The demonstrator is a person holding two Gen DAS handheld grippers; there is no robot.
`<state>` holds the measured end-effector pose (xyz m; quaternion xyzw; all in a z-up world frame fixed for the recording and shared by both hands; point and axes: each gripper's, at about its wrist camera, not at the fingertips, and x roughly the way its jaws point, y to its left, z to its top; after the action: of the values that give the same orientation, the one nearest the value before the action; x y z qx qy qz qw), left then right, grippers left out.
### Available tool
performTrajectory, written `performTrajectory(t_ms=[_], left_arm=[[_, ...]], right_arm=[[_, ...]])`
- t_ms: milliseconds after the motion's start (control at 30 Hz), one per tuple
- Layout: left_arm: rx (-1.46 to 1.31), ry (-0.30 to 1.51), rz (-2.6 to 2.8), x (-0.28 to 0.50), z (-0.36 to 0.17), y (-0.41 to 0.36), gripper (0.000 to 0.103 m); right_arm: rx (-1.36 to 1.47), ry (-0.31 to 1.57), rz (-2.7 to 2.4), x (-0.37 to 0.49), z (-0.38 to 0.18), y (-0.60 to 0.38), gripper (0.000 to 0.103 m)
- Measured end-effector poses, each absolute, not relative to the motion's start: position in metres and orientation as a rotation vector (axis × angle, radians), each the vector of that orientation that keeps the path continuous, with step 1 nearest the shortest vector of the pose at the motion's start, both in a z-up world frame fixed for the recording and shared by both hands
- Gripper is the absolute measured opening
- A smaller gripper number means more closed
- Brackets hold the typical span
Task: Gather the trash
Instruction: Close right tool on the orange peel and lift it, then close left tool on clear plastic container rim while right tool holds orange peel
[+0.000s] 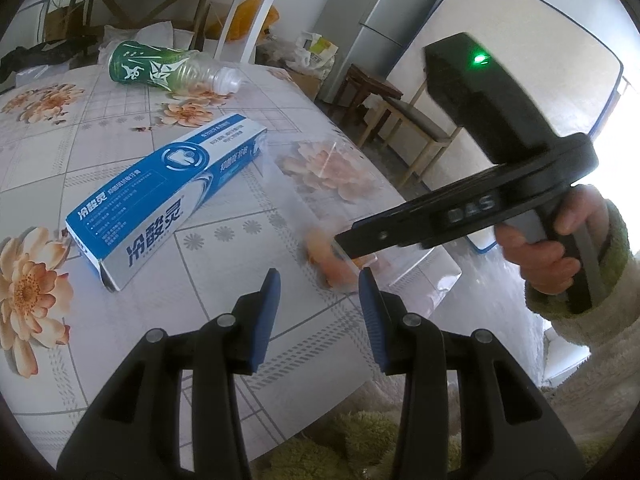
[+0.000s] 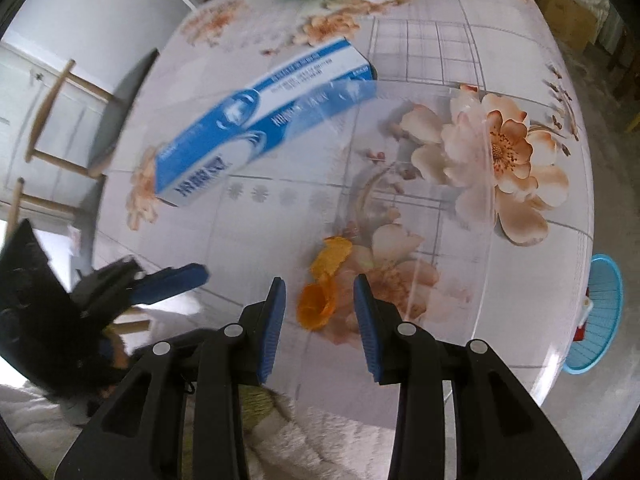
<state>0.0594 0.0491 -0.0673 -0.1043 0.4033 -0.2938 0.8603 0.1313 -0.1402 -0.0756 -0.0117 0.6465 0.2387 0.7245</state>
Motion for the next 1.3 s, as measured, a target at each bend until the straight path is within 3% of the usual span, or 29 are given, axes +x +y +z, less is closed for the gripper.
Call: performTrajectory(t_ms=[233,300,367,467,1033,1300], left_arm=[[-0.234,0.850,-0.614,0.061,-0.069,0.053,0.037],[-0.239,0.851,-0.613,0.062,-0.070,0.053,0.037],[-0.242,0.850,-0.612,0.062,-0.070,0.054,0.037],[-0.251,0.849,-0.605,0.063,-0.069,0.056,0.037],[-0.329,0.874,-0.600,0.096,-0.054,0.043,0.047],[-0.286,1.006,-0.518,0.122,-0.073,0.019,0.032]], right_arm=[[-0.109,1.485,0.519,0.138,-0.091,-0.132,0.028],[-0.136,1.474,0.524,0.136,-0.090,-0.129,0.023],[-0.123,1.487,0.542,0.136,-0.092,-0.126,0.012],[-0.105,1.471,0.552,0.134,-0.091,-0.126,0.009],[0.173,1.128,0.455,0.134,-0.006,-0.201,0.008],[0.261,1.099,0.415,0.127,-0.006,-0.227,0.008]])
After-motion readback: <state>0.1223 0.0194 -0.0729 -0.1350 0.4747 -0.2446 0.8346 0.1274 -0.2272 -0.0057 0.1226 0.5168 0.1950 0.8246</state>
